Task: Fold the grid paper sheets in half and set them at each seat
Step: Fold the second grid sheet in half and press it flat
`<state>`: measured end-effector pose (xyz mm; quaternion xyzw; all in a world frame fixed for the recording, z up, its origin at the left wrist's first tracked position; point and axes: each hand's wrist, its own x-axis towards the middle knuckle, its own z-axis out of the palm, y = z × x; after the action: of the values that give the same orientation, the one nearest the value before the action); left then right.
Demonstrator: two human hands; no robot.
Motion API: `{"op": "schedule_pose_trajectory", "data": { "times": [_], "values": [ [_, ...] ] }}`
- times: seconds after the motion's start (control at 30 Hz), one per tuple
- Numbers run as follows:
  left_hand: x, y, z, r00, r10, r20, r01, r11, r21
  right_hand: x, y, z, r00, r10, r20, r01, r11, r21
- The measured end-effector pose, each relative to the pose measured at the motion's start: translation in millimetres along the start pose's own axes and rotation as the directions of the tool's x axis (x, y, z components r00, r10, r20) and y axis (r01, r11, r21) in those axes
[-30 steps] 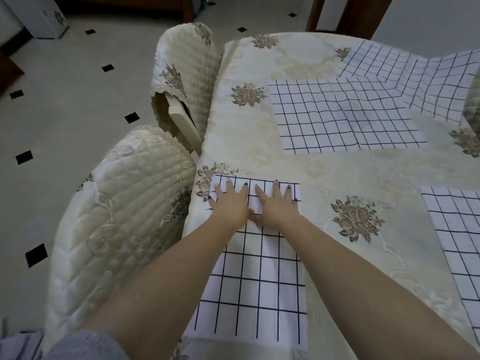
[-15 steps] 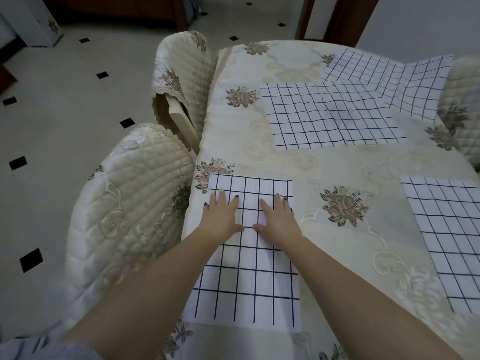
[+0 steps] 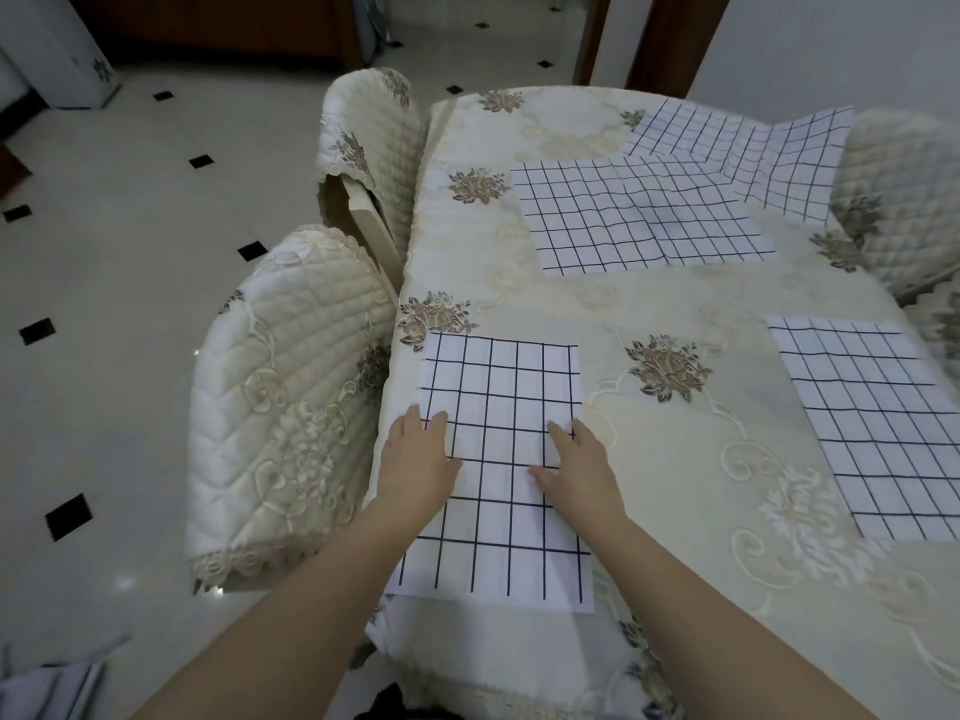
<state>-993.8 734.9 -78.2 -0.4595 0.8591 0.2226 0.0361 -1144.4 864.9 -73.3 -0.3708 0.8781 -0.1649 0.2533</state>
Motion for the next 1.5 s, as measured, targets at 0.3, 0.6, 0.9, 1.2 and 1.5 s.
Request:
{"op": "schedule_pose_trajectory", "data": {
  "times": [0.3, 0.6, 0.9, 1.2, 1.5],
  "values": [
    [-17, -21, -8, 0.928, -0.372, 0.029, 0.327, 0.774, -0.542, -12, 18, -13, 0.91, 0.405, -0.091, -0.35, 0.867, 0.355],
    [-14, -28, -1, 0.87, -0.488, 0.065, 0.429, 0.686, -0.587, -8, 22, -10, 0.879, 0.477, -0.013, -0.446, 0.831, 0.332],
    [6, -22, -12, 0.874, -0.479, 0.077, 0.412, 0.649, -0.639, 13, 25, -16, 0.892, 0.45, -0.03, -0.404, 0.827, 0.391],
    [40, -18, -20, 0.9, -0.436, 0.024, 0.366, 0.723, -0.586, 46, 19, -29, 0.894, 0.435, -0.108, -0.371, 0.854, 0.365],
    [47, -18, -16, 0.921, -0.389, -0.007, 0.331, 0.794, -0.509, 51, 17, -32, 0.897, 0.408, -0.169, -0.356, 0.895, 0.27]
  ]
}}
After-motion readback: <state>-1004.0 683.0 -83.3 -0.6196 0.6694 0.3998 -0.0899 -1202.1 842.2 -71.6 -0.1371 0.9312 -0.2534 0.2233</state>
